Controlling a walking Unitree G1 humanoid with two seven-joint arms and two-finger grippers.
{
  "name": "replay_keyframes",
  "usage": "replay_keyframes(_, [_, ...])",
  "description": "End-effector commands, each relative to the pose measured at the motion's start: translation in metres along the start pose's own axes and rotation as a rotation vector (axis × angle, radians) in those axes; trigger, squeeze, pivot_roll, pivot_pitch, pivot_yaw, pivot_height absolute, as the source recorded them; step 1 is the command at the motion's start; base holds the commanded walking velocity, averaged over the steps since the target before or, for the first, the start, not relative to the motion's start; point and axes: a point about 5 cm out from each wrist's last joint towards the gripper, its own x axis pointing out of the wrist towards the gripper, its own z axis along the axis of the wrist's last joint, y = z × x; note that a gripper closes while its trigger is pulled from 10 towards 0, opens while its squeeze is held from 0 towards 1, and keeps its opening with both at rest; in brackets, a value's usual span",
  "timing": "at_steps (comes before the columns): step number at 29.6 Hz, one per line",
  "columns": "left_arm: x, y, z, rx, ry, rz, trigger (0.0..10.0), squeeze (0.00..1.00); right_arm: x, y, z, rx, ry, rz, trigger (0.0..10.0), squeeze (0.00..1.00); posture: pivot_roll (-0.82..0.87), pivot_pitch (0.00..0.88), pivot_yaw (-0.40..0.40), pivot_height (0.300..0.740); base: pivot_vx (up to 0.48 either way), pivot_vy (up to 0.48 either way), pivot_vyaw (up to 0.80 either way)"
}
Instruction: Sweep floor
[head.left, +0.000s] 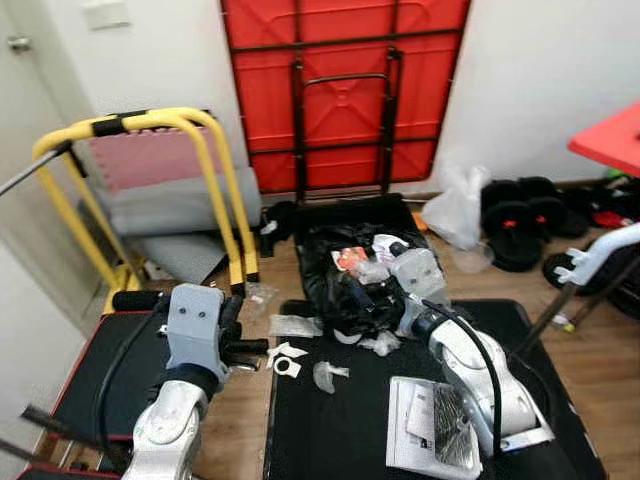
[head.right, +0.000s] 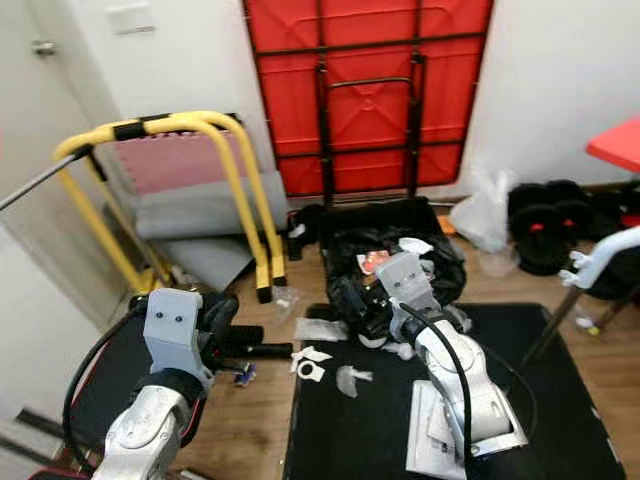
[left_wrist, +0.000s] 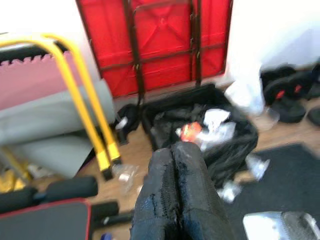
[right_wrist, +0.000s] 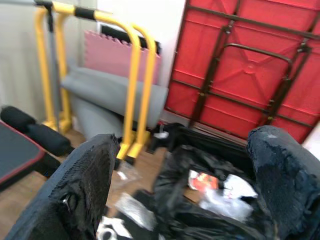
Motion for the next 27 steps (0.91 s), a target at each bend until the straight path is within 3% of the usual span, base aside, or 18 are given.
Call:
replay_keyframes(1, [-0.0040,0.0094,-0.0079,0.005,0.032,0.053,10.0,0.00,0.0030,0.0078,0.0027,0.001,-0.019,0.032,10.0,0.00,-0.11,0.000,0.014,0.740,0.000,0.000,-0.80])
replay_keyframes(18, [-0.0011,0.0089,-0.0099,-0.021,0.026,0.063,10.0,0.00,0.0054,0.0068,0.0031,-0.054,-0.016,0.056,10.0,0.00,-0.12,0.000,-0.009,0.740,0.000,0.000,-0.05])
replay_keyframes(27, [-0.0017,0.0064,-0.0125,-0.027,0.025,0.053,10.0,0.00,0.0054,0.0030,0.0003,-0.057,0.001,0.024,10.0,0.00,-0.13,0.000,-0.016,0.740,0.000,-0.260,0.00])
